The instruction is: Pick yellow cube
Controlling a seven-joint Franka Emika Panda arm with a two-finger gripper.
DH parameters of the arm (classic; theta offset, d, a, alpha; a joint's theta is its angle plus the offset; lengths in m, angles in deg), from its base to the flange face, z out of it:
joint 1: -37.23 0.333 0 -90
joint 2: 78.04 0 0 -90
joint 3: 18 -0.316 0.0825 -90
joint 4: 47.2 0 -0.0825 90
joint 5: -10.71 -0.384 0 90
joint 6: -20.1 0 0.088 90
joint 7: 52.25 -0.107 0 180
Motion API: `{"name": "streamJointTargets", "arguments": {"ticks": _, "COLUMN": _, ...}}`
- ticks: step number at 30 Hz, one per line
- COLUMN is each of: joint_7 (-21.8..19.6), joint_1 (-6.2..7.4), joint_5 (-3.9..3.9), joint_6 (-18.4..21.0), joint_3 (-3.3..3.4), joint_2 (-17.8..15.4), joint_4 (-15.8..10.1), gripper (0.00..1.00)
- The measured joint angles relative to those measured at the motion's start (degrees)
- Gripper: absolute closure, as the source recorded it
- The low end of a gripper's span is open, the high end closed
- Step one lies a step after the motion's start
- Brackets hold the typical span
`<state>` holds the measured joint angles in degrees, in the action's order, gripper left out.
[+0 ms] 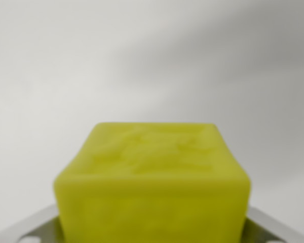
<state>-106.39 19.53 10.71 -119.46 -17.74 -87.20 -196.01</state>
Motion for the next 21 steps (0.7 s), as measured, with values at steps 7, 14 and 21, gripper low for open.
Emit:
{"name": "streamJointTargets", "arguments": {"ticks": 7, "joint_7": -0.01, "joint_1": 0.00, "joint_5": 0.01, "joint_6": 2.00, "joint_3": 0.00, "joint_2": -1.44, "joint_4": 0.56, "gripper": 1.00}}
{"name": "streamJointTargets", "arguments": {"ticks": 14, "joint_7": -0.02, "joint_1": 0.00, "joint_5": 0.01, "joint_6": 3.99, "joint_3": 0.00, "joint_2": -2.79, "joint_4": 1.20, "gripper": 1.00}}
{"name": "streamJointTargets", "arguments": {"ticks": 21, "joint_7": -0.02, "joint_1": 0.00, "joint_5": 0.02, "joint_6": 5.96, "joint_3": 0.00, "joint_2": -4.07, "joint_4": 1.90, "gripper": 1.00}}
